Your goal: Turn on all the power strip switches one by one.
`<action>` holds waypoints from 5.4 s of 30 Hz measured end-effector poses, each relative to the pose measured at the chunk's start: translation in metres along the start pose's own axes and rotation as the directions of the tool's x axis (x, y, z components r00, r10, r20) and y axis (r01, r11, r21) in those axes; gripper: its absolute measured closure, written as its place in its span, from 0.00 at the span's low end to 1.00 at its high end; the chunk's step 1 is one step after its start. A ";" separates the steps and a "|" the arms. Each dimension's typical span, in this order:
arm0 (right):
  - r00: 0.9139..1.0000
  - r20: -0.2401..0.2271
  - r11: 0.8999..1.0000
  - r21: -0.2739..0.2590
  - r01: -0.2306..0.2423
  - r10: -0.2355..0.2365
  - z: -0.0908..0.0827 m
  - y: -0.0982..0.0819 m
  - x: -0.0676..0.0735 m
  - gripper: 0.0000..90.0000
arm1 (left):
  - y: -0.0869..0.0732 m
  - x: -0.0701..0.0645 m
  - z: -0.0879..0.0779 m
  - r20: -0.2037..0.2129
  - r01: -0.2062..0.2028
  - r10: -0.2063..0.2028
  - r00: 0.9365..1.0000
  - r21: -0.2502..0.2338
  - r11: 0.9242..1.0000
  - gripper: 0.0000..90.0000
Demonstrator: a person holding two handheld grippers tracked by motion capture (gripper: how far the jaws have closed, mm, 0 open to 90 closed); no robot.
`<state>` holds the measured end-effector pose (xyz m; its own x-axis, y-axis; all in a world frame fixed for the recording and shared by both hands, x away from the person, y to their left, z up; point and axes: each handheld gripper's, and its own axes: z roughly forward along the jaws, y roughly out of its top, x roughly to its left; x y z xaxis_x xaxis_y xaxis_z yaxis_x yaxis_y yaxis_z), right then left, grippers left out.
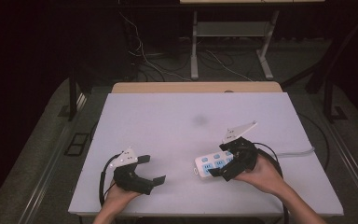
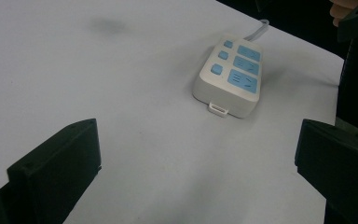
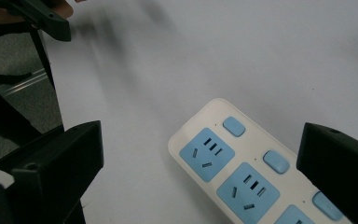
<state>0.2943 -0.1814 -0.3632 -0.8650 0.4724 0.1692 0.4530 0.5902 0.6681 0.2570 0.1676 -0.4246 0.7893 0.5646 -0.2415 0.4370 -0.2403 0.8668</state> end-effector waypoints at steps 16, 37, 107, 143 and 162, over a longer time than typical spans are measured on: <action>1.000 -0.018 1.000 0.025 0.014 -0.013 0.017 0.010 -0.013 0.54 | 0.000 0.000 0.001 0.003 -0.001 0.001 1.000 -0.002 1.000 0.00; 1.000 -0.002 0.998 0.049 -0.028 0.028 0.037 0.011 -0.030 1.00 | 0.000 0.001 -0.001 0.002 0.004 -0.004 1.000 -0.006 1.000 0.00; 0.997 -0.070 1.000 0.015 -0.026 0.027 0.066 -0.004 -0.042 1.00 | 0.000 0.000 0.000 0.009 0.014 -0.014 1.000 -0.006 1.000 0.00; 0.999 -0.029 0.998 0.053 -0.044 0.045 0.007 0.002 -0.067 1.00 | 0.002 -0.006 0.006 0.036 -0.006 0.007 0.999 -0.027 1.000 0.00; 0.997 -0.050 0.993 0.111 -0.048 0.054 0.024 -0.003 -0.075 1.00 | 0.002 -0.004 0.005 0.024 -0.006 0.006 1.000 -0.038 0.999 0.00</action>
<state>0.3634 -0.2026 -0.3953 -0.8490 0.4700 0.2414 0.5153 0.6359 0.5745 0.2568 0.1604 -0.4244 0.8024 0.5436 -0.2464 0.4159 -0.2131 0.8841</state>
